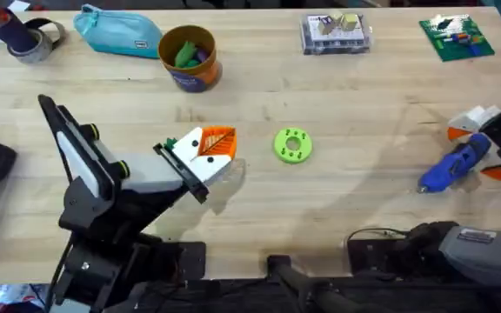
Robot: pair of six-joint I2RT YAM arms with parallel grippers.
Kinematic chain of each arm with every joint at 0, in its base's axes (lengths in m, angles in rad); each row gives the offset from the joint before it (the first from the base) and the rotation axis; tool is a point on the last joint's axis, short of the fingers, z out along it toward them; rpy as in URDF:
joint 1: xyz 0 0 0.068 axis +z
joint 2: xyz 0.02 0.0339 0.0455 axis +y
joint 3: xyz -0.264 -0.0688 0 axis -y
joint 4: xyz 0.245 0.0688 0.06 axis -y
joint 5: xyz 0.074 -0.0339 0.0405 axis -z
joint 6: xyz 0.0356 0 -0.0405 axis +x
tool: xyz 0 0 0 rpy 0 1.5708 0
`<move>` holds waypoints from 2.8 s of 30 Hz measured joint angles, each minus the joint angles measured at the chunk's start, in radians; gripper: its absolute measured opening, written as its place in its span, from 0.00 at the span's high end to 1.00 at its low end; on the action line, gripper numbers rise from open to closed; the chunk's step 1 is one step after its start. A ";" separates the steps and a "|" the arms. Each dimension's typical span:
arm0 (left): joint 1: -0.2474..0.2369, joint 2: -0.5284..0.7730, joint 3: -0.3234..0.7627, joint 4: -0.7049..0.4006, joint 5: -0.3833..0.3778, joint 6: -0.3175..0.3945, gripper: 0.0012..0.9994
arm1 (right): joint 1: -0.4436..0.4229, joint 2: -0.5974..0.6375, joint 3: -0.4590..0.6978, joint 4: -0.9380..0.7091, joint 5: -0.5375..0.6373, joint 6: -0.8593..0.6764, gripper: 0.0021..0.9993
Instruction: Pick up the gripper from the table and insert it into the empty holder that is missing its gripper. Then pick up a screw, insert it into the mounting hole, and use the screwdriver to tighten it. Finally, clean up the table by picking up the vegetable and placing it into the bucket.
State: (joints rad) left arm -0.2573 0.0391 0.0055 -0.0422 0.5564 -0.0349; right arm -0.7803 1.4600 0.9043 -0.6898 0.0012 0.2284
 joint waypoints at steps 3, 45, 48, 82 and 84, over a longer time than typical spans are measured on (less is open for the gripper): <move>0.000 0.000 0.000 0.000 0.000 0.000 0.99 | 0.000 0.034 0.000 0.009 0.010 0.003 0.02; 0.000 0.000 0.000 0.000 0.000 0.000 0.99 | -0.002 0.074 -0.008 0.073 0.039 0.011 0.85; 0.000 0.000 0.000 0.000 0.000 0.000 0.99 | -0.002 0.044 -0.012 0.061 0.039 0.010 0.86; 0.000 0.000 0.000 0.000 0.000 0.000 0.99 | 0.679 -0.432 -0.013 0.516 -0.477 0.003 0.89; 0.000 0.000 0.000 0.000 0.000 0.000 0.99 | 0.774 -0.432 -0.013 0.554 -0.481 -0.019 0.89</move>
State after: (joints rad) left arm -0.2573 0.0391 0.0055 -0.0422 0.5564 -0.0349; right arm -0.0059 1.0279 0.8909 -0.1360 -0.4799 0.2089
